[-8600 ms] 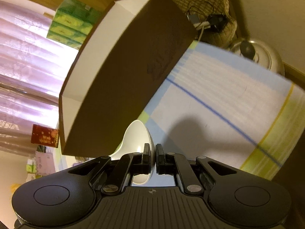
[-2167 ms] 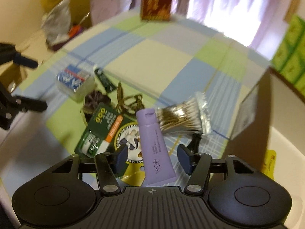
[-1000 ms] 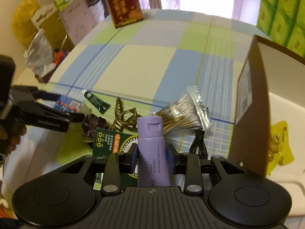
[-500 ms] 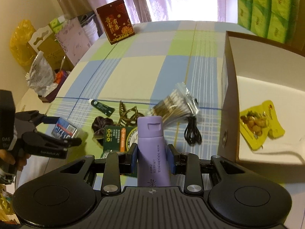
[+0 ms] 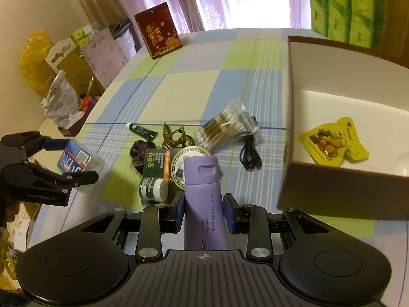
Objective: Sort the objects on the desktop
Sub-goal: 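Lift the purple tube with the right gripper while the left gripper grasps the blue toothpick box, then carry the purple tube and toothpick box with both grippers into the cardboard box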
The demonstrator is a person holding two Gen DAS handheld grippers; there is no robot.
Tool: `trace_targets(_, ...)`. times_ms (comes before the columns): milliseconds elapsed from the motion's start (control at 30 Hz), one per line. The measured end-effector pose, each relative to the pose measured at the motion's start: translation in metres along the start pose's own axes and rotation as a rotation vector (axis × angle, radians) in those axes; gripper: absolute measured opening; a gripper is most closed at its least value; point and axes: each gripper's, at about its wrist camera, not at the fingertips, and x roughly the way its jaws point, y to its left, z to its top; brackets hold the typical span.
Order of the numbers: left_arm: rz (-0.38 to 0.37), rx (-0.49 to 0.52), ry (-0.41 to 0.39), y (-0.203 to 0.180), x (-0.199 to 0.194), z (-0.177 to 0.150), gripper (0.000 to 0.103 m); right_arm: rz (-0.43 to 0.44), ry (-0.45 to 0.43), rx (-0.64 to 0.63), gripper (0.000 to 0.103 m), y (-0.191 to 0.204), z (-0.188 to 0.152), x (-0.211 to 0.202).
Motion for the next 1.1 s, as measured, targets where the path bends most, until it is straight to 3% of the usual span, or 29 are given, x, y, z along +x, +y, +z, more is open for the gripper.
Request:
trace_targets(400, -0.085, 0.065, -0.080, -0.070, -0.033, 0.022, 0.086, -0.024, -0.050, 0.044, 0.030, -0.040, -0.022, -0.052)
trace_targets(800, -0.200, 0.176, -0.192, -0.153, -0.050, 0.070, 0.086, -0.104, -0.117, 0.090, 0.030, -0.101, -0.033, -0.110)
trace_targets(1100, -0.252, 0.244, -0.276, -0.210, -0.049, 0.119, 0.086, -0.132, -0.208, 0.071, 0.030, -0.154, -0.005, -0.156)
